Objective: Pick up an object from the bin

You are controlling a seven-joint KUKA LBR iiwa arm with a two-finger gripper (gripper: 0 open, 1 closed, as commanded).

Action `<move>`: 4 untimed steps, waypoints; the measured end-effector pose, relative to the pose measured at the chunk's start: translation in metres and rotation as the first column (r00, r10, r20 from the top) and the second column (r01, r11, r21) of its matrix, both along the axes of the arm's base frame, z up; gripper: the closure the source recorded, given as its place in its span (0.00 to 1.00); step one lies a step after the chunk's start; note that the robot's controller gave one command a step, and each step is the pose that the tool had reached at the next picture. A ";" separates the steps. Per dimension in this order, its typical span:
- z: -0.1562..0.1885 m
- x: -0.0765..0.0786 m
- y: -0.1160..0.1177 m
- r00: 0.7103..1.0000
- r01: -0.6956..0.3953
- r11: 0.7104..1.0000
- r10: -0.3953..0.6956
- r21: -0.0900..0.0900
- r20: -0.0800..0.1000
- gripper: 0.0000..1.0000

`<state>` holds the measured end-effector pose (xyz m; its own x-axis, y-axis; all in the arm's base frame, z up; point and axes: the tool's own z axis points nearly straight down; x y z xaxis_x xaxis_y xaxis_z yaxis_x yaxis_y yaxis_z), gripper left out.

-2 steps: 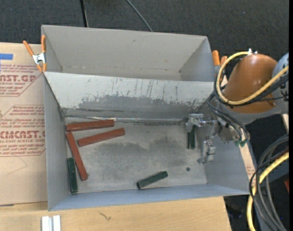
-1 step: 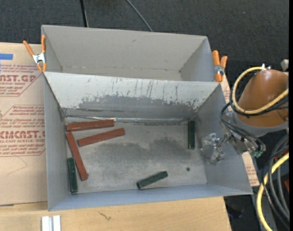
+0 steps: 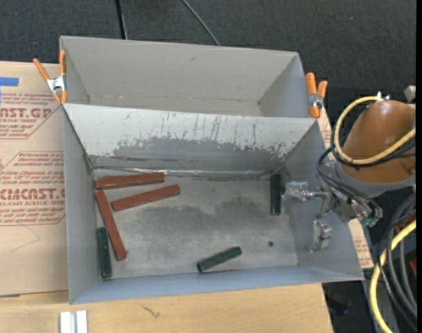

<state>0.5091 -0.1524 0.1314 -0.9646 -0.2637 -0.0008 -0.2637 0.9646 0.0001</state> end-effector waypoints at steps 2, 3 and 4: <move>-0.039 -0.009 0.003 1.000 0.007 1.000 -0.007 0.001 0.003 0.00; -0.056 -0.020 0.025 0.997 -0.077 0.997 0.077 -0.003 0.011 0.00; -0.047 -0.022 0.061 1.000 -0.027 1.000 0.027 0.000 0.006 0.00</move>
Offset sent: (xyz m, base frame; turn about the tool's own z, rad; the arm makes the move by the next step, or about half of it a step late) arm -0.0121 0.0025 -0.0480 0.0078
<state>0.4867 -0.0910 0.0844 -0.9571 -0.2897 -0.0064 -0.2897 0.9571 -0.0019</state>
